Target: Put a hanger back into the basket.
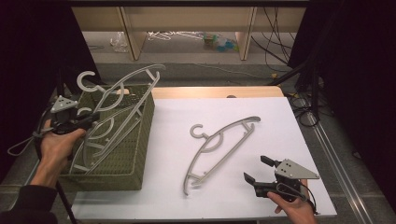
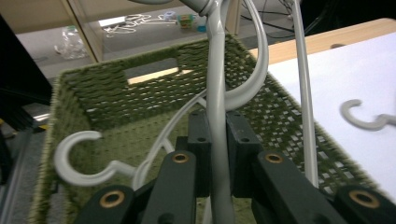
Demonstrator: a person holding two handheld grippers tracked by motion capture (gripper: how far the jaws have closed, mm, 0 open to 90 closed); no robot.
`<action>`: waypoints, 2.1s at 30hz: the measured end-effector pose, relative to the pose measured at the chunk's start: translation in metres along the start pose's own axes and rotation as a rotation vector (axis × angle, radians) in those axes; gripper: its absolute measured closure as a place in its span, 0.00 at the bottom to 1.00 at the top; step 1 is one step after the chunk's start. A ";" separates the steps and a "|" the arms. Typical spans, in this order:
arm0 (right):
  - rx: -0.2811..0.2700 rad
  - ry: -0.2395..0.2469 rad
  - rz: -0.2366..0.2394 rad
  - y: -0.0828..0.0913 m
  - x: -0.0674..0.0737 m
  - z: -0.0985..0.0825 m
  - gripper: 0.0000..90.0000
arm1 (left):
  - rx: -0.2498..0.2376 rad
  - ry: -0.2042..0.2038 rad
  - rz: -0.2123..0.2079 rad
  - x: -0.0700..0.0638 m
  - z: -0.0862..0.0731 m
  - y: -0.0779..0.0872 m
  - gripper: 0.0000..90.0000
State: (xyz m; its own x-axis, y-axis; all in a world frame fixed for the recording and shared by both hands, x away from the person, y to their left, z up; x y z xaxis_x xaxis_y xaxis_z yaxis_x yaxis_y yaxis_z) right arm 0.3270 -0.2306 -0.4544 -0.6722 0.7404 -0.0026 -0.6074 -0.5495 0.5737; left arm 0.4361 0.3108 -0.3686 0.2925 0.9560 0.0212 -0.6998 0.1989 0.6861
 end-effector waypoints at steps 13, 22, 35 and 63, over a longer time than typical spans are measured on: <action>0.002 -0.001 0.000 0.000 0.000 0.000 0.18 | 0.023 -0.033 0.057 0.028 -0.018 -0.001 0.91; 0.013 -0.014 0.009 0.000 0.001 -0.001 0.19 | 0.053 -0.023 0.077 0.045 -0.035 -0.003 0.91; 0.014 -0.010 0.008 -0.001 0.002 -0.001 0.18 | 0.073 -0.046 0.077 0.051 -0.049 -0.004 0.91; 0.029 0.004 -0.004 0.000 0.000 -0.001 0.19 | 0.217 -0.121 0.106 0.057 -0.065 -0.021 0.91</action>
State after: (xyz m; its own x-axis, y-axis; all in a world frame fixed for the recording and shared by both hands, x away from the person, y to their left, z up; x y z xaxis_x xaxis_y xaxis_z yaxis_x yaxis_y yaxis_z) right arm 0.3266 -0.2308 -0.4558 -0.6715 0.7410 -0.0088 -0.5981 -0.5348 0.5969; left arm 0.4255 0.3754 -0.4288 0.3097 0.9338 0.1794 -0.5782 0.0352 0.8152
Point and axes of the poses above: each handheld gripper's, and its own axes: y roughly backward along the jaws, z roughly out of its top, x roughly to its left, the point moved 5 cm from there along -y, roughly forward along the jaws, and after that the axes turned 13 degrees about x, right-handed, at the moved point
